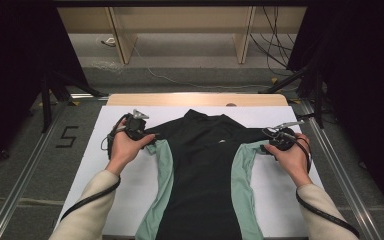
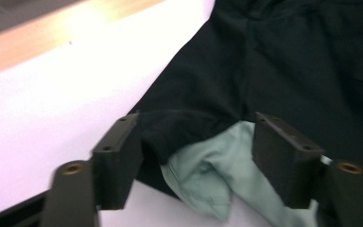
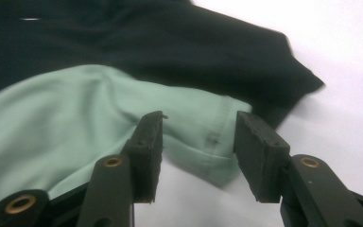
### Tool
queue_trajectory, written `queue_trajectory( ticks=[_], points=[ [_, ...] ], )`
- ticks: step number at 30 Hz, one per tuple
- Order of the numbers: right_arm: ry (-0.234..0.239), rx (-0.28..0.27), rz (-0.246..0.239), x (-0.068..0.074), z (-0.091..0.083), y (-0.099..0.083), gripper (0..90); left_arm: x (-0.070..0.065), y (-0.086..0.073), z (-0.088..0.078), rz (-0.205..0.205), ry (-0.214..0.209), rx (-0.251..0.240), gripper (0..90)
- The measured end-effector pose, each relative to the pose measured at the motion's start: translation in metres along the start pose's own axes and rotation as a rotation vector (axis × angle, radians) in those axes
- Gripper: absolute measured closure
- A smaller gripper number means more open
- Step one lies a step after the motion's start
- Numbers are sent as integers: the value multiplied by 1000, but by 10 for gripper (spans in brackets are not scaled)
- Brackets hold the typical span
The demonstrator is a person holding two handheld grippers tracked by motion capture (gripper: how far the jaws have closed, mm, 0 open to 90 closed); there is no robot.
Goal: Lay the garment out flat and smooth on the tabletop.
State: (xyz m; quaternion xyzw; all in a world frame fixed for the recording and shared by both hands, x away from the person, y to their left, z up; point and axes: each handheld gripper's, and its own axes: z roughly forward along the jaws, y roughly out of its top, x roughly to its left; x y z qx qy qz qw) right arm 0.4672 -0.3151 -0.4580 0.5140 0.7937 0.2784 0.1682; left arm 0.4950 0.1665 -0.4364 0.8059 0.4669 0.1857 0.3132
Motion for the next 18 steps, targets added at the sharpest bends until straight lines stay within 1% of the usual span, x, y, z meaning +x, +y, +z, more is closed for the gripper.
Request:
queue_trajectory(
  ticks=[1,2,3,4,5,6,8,10,11,12,14,16,18],
  points=[
    [-4,-5,15,-2,2,0,528,3,2,6,-18,-5,34,364],
    [3,-8,28,-5,5,-1,538,6,3,13,-35,-20,68,386],
    [24,-1,45,-7,7,-1,594,8,3,18,-50,-35,91,416],
    [61,-1,57,-7,9,-2,685,10,3,23,-64,-52,112,462],
    [101,-7,62,-7,10,-3,788,12,2,27,-80,-63,132,519],
    [128,-3,73,-6,9,-4,847,13,1,30,-95,-70,146,582],
    [153,29,71,-5,6,-6,862,14,-1,34,-114,-85,177,726],
    [172,46,55,-3,0,-10,866,15,-3,35,-139,-102,197,846],
    [170,43,39,-3,-4,-13,866,15,-4,35,-141,-109,205,859],
    [165,44,22,-2,-9,-15,867,15,-4,34,-139,-107,203,864],
    [147,45,-7,-1,-18,-20,869,15,-4,31,-134,-93,199,868],
    [119,68,-54,1,-24,-24,872,18,-3,28,-150,-77,174,869],
    [120,106,-77,4,-22,-30,874,21,-2,25,-163,-70,154,870]
  ],
)
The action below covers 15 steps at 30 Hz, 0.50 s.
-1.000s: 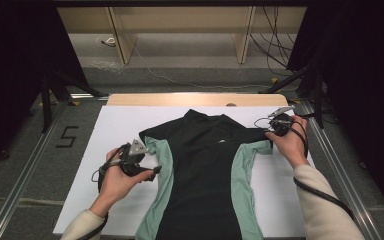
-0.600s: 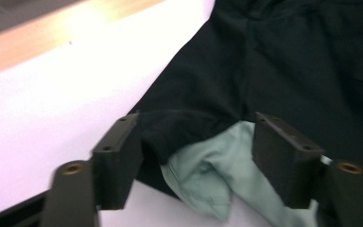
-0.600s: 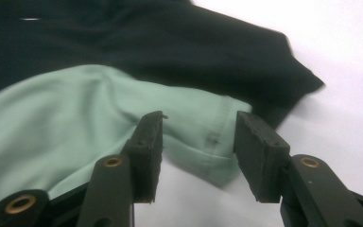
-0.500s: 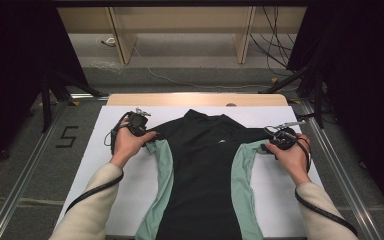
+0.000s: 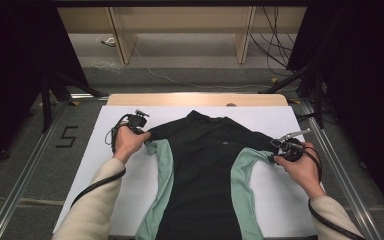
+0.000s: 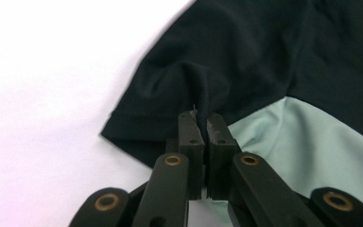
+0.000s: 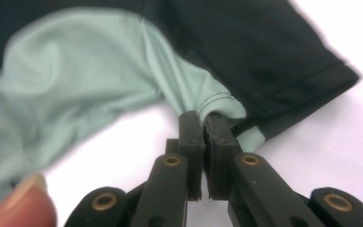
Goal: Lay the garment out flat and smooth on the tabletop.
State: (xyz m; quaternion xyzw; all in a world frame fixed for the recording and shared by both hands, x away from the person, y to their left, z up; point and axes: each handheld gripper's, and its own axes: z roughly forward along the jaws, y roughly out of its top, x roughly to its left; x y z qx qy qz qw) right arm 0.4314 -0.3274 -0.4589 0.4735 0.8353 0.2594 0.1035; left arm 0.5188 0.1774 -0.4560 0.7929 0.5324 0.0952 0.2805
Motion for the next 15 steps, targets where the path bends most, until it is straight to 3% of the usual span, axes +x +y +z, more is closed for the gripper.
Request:
queue_trajectory(
  ticks=[3,5,9,12,15],
  points=[
    [6,35,-22,1,4,-2,857,2,2,-2,-17,-6,-25,870],
    [19,51,-21,1,-1,4,775,2,3,-3,-13,-1,-43,869],
    [-23,-86,14,-7,-19,22,643,-1,4,-2,6,4,-51,866],
    [-57,-175,41,-22,-18,44,575,-4,4,0,24,8,-42,864],
    [-51,-175,71,-38,-1,60,551,-5,4,1,26,9,-44,863]
  ],
)
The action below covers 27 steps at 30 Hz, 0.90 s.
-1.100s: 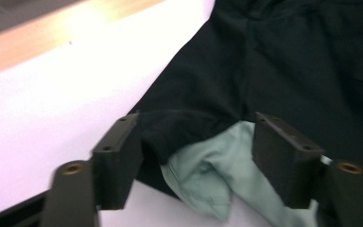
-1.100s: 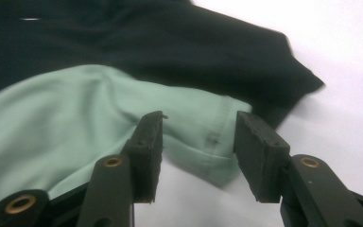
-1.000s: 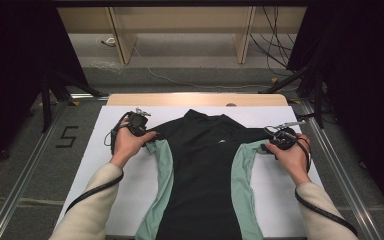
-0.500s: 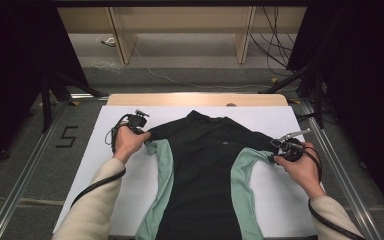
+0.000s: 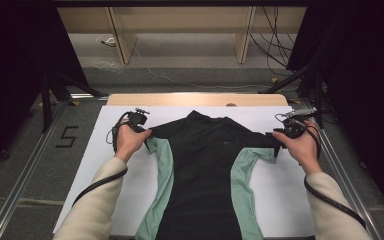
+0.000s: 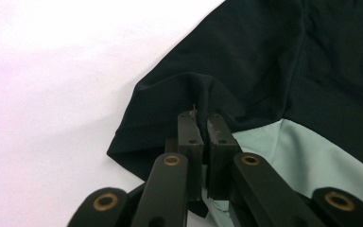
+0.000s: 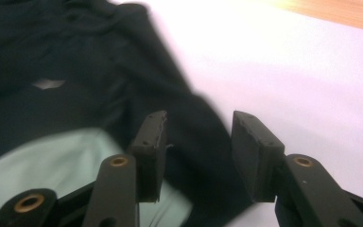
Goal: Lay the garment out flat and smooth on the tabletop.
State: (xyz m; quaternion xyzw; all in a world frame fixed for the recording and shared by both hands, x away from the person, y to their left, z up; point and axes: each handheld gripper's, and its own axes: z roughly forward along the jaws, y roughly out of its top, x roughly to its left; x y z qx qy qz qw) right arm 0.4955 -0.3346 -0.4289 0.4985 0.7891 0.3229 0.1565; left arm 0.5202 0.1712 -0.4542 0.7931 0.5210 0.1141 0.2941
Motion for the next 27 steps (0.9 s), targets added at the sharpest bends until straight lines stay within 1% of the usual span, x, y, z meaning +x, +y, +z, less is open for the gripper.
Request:
queue_trajectory(
  ticks=[1,4,6,7,8,9,10,11,12,14,15,16,17,18,19,20,21,22,23,25,26,27],
  points=[
    [4,8,3,-5,9,3,538,0,0,0,1,-2,0,863],
    [-4,68,18,-14,32,5,538,0,-1,1,2,-1,6,861],
    [-5,104,12,-18,43,3,565,0,-1,2,7,-4,10,861],
    [6,122,9,-18,46,1,634,0,-1,2,9,-5,9,861],
    [27,143,10,-18,48,0,709,0,-1,2,9,-6,7,861],
    [30,150,-8,-16,49,-1,788,0,0,2,11,-7,7,860],
    [18,162,-29,-14,48,0,867,-1,0,1,13,-7,6,860],
    [30,165,-37,-12,46,0,892,-1,0,1,14,-9,5,860],
    [34,138,-52,-11,43,1,893,-2,0,1,16,-8,5,859],
    [16,110,-95,-5,34,4,894,-2,0,0,18,-9,3,859],
    [19,95,-108,-2,31,4,893,-2,0,-1,18,-8,3,858],
    [27,96,-126,1,27,4,892,-2,-1,-1,19,-8,2,858],
    [33,107,-149,5,24,3,890,-2,-1,-2,16,-8,2,858],
    [52,138,-173,9,23,1,879,-2,-2,-2,21,-8,1,858],
    [82,185,-203,12,24,-2,870,-2,-2,-2,21,-10,1,857],
    [103,223,-229,16,25,-6,868,-2,-3,-2,21,-11,1,857],
    [113,253,-248,18,26,-10,863,-2,-3,-1,18,-12,1,856],
    [128,284,-247,19,27,-13,839,-2,-4,-1,22,-12,2,856],
    [141,290,-248,18,28,-15,818,-2,-4,0,26,-10,6,855],
    [132,259,-211,16,26,-13,727,-2,-3,0,28,-9,3,852],
    [122,231,-197,14,24,-10,682,-2,-3,0,33,-10,2,849],
    [115,190,-176,13,23,-6,638,-3,-2,0,38,-9,1,845]
  ],
)
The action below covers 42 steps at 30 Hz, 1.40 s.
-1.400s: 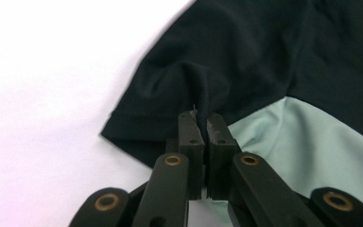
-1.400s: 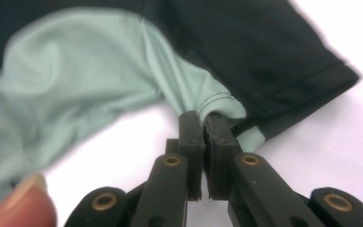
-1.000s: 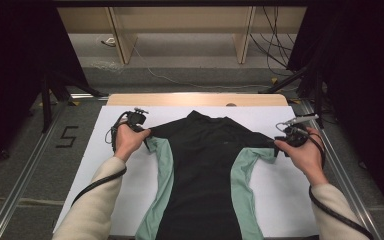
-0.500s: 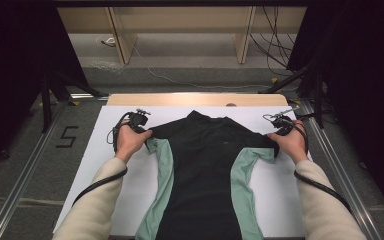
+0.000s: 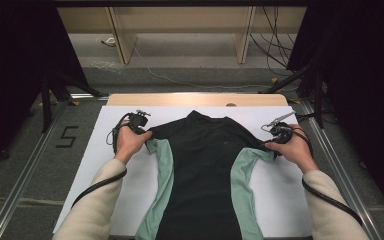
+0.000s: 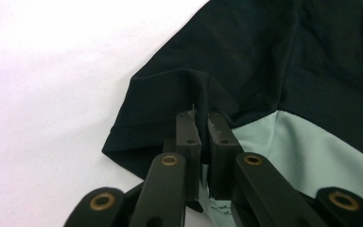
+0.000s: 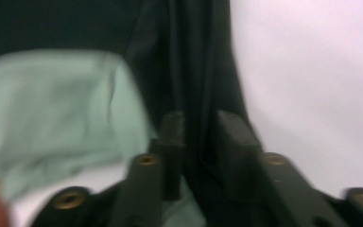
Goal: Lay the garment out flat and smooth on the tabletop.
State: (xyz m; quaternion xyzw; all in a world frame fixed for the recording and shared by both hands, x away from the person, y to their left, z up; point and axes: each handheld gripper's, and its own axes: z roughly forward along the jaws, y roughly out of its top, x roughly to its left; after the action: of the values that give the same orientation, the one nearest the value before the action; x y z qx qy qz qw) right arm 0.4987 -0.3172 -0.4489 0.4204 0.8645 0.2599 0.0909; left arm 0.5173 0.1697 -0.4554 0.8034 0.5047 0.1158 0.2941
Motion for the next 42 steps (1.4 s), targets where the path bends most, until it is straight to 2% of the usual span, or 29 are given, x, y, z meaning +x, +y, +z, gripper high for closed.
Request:
queue_trajectory(
  ticks=[2,4,7,9,10,13,15,18,20,23,25,29,31,33,35,37,39,40,42],
  points=[
    [-30,-69,42,-5,-3,6,578,-1,1,0,1,0,-2,840],
    [-55,-113,75,-9,-1,12,559,-1,1,1,2,3,0,837],
    [-81,-126,111,-16,10,15,547,0,0,2,5,3,4,836],
    [-83,-117,128,-20,18,15,553,0,-1,2,5,0,4,837],
    [-74,-108,127,-20,23,15,583,0,-1,2,6,1,5,837],
    [-47,-68,113,-18,30,16,775,0,-1,3,15,-4,13,848],
    [-37,-32,85,-16,32,16,887,0,-1,4,20,-12,21,858],
    [-70,-29,82,-18,30,19,898,-2,0,4,22,-13,18,865],
    [-119,-60,89,-22,27,23,900,-2,1,3,22,-12,11,867],
    [-167,-126,100,-26,21,32,900,-2,4,0,11,2,-7,869],
    [-203,-166,87,-26,17,39,900,0,7,-2,2,20,-26,870],
    [-259,-212,64,-23,17,52,900,6,11,-6,-26,37,-44,872],
    [-273,-218,49,-20,20,57,898,9,11,-7,-35,51,-66,872],
    [-276,-199,32,-19,23,58,885,10,10,-8,-39,61,-89,872],
    [-302,-185,18,-16,25,57,794,10,9,-7,-36,61,-88,871],
    [-314,-200,19,-14,22,55,707,9,7,-5,-21,47,-78,867],
    [-310,-220,-4,-6,16,53,669,8,5,-6,-8,40,-89,840],
    [-296,-221,-21,0,12,51,651,7,4,-8,-6,42,-101,798],
    [-245,-237,-51,15,4,46,636,6,0,-14,6,38,-130,701]
  ],
)
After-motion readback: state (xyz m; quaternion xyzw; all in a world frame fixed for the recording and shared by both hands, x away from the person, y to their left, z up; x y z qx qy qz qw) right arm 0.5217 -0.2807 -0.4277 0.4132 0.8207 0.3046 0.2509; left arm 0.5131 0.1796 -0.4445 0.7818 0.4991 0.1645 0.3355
